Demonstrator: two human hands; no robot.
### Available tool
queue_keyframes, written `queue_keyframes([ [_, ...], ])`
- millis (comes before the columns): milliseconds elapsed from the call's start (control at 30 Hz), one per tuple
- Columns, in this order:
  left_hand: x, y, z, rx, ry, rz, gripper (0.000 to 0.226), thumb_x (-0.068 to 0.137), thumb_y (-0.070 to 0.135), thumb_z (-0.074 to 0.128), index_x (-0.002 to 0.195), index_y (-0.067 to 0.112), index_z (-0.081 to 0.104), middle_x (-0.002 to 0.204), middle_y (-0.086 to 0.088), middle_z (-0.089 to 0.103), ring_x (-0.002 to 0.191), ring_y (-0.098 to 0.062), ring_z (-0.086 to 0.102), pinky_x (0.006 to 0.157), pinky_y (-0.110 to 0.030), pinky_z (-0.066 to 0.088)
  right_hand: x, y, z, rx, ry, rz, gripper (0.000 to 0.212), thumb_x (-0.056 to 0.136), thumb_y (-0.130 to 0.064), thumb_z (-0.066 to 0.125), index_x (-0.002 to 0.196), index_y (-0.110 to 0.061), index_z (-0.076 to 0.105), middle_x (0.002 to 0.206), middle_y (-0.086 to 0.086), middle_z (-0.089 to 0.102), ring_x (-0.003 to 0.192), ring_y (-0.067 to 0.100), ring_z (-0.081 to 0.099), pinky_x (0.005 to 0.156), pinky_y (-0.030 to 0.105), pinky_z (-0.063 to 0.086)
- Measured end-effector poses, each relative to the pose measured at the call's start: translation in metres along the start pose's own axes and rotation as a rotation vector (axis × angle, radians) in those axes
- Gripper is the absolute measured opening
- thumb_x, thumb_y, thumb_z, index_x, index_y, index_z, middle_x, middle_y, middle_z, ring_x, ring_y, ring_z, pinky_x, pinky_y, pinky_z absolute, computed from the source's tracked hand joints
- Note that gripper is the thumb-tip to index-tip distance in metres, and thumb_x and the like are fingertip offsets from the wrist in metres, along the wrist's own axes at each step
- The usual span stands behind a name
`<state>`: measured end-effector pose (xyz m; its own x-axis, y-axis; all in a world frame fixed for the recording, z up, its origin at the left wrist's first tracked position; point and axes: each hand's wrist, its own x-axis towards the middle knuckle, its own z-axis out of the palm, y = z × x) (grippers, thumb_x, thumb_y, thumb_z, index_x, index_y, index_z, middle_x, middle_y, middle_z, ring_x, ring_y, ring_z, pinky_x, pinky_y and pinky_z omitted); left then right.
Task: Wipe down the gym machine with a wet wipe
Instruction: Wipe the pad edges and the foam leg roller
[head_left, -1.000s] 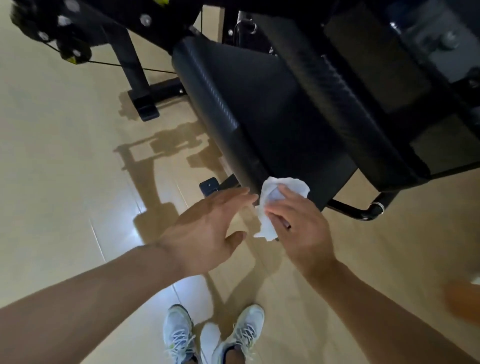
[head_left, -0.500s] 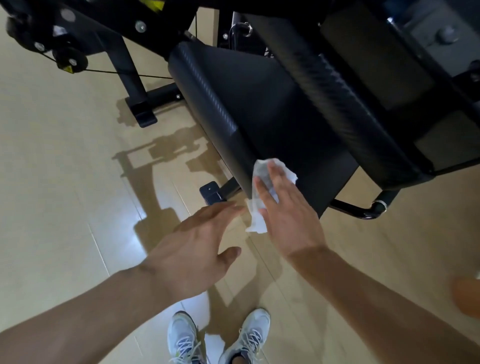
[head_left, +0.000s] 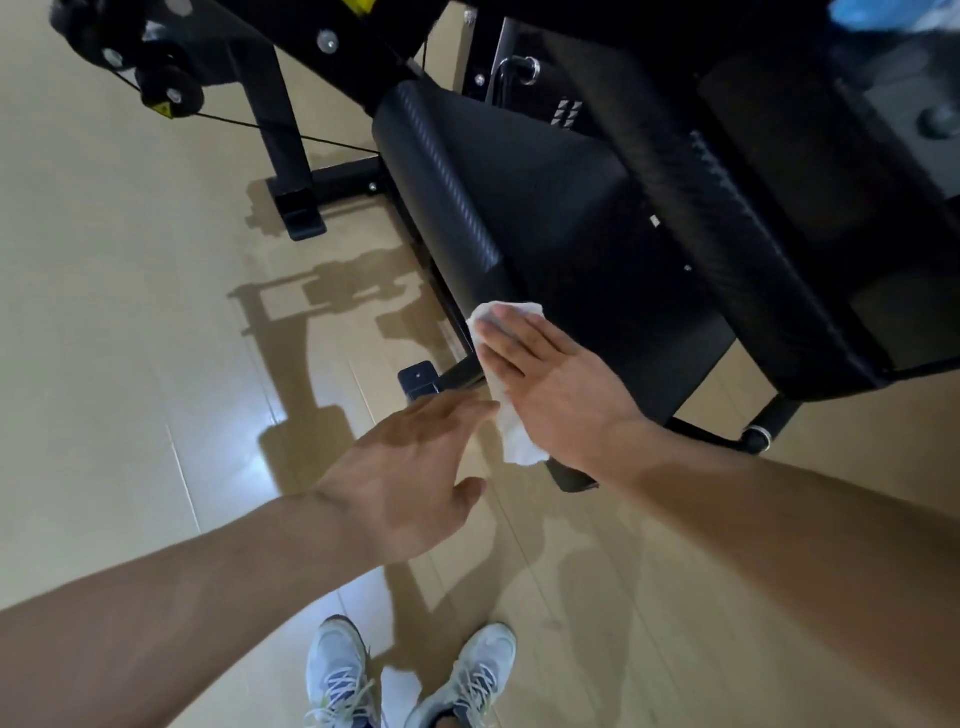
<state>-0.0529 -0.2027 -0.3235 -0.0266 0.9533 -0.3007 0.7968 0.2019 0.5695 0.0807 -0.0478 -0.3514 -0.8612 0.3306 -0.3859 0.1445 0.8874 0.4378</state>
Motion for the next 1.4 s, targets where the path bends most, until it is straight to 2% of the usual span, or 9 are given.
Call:
queue_keyframes([
  [100,-0.001,-0.003,0.001,0.013,-0.04,-0.015,0.069,0.102,0.041,0.051,0.159,0.033,0.014,0.166,0.015,0.014,0.152,-0.008,0.017,0.119,-0.023,0.018,-0.01,-0.005,0.0,-0.053,-0.054,-0.056,0.066,0.099,-0.025,0.005,0.157,-0.001,-0.015,0.164,0.015,-0.027,0.151,0.03,-0.029,0.125,0.045,-0.011],
  [300,0.003,-0.001,-0.002,0.017,-0.058,-0.005,0.069,0.099,0.029,0.054,0.158,0.03,0.019,0.165,0.011,0.019,0.152,-0.01,0.016,0.118,-0.025,0.023,-0.056,-0.001,-0.006,-0.131,-0.195,-0.318,0.071,0.092,-0.025,-0.004,0.159,-0.003,-0.006,0.165,0.009,-0.02,0.154,0.024,-0.018,0.104,0.039,-0.04],
  [467,0.004,-0.009,-0.011,0.052,-0.034,-0.06,0.071,0.098,0.029,0.055,0.159,0.029,0.019,0.166,0.007,0.019,0.153,-0.012,0.014,0.119,-0.027,0.021,0.002,0.025,-0.015,-0.033,-0.101,-0.136,0.066,0.105,-0.028,0.022,0.161,-0.008,-0.007,0.168,0.005,-0.019,0.152,0.022,-0.027,0.125,0.039,-0.015],
  [700,0.001,-0.005,-0.024,0.014,-0.05,-0.083,0.069,0.099,0.03,0.054,0.158,0.026,0.019,0.168,0.004,0.012,0.154,-0.014,0.011,0.119,-0.028,0.02,-0.069,0.032,-0.006,-0.216,-0.198,-0.635,0.073,0.101,-0.04,0.038,0.161,-0.006,0.015,0.17,0.008,0.01,0.157,0.024,-0.002,0.124,0.042,-0.015],
  [767,0.002,-0.004,-0.024,0.015,-0.047,-0.078,0.07,0.099,0.03,0.054,0.159,0.027,0.017,0.168,0.004,0.012,0.154,-0.014,0.01,0.119,-0.027,0.019,-0.04,0.037,-0.015,-0.217,-0.174,-0.583,0.076,0.1,-0.04,0.042,0.161,-0.006,0.01,0.17,0.008,0.004,0.157,0.026,-0.008,0.125,0.043,-0.009],
  [933,0.004,-0.014,-0.024,-0.028,0.045,-0.087,0.069,0.095,0.029,0.058,0.156,0.027,0.026,0.159,0.006,0.031,0.148,-0.012,0.026,0.117,-0.026,0.025,0.022,0.026,-0.019,0.01,-0.134,-0.02,0.09,0.104,-0.037,0.04,0.153,-0.006,-0.03,0.159,0.008,-0.04,0.147,0.026,-0.037,0.126,0.042,-0.009],
  [1133,0.005,-0.011,-0.033,-0.055,-0.005,-0.111,0.071,0.097,0.032,0.056,0.158,0.027,0.02,0.164,0.004,0.022,0.152,-0.015,0.017,0.121,-0.03,0.022,-0.096,-0.017,0.031,0.4,0.052,0.278,0.072,0.104,-0.032,0.038,0.16,-0.001,0.004,0.167,0.023,0.007,0.156,0.03,0.013,0.12,0.04,0.03],
  [1267,0.009,-0.01,-0.032,-0.05,0.006,-0.11,0.07,0.097,0.031,0.057,0.157,0.027,0.022,0.16,0.004,0.028,0.148,-0.016,0.024,0.117,-0.03,0.026,-0.083,-0.016,0.035,0.294,0.033,0.119,0.065,0.104,-0.027,0.025,0.159,0.002,0.005,0.169,0.018,-0.005,0.157,0.033,-0.002,0.124,0.046,0.022],
  [1400,0.006,-0.016,-0.026,0.005,-0.019,-0.13,0.073,0.096,0.034,0.059,0.158,0.026,0.021,0.161,0.005,0.028,0.149,-0.015,0.024,0.121,-0.032,0.026,-0.011,-0.016,0.01,0.155,-0.007,0.072,0.064,0.1,-0.02,0.006,0.152,-0.001,-0.025,0.161,0.012,-0.035,0.148,0.027,-0.035,0.125,0.043,-0.013],
])
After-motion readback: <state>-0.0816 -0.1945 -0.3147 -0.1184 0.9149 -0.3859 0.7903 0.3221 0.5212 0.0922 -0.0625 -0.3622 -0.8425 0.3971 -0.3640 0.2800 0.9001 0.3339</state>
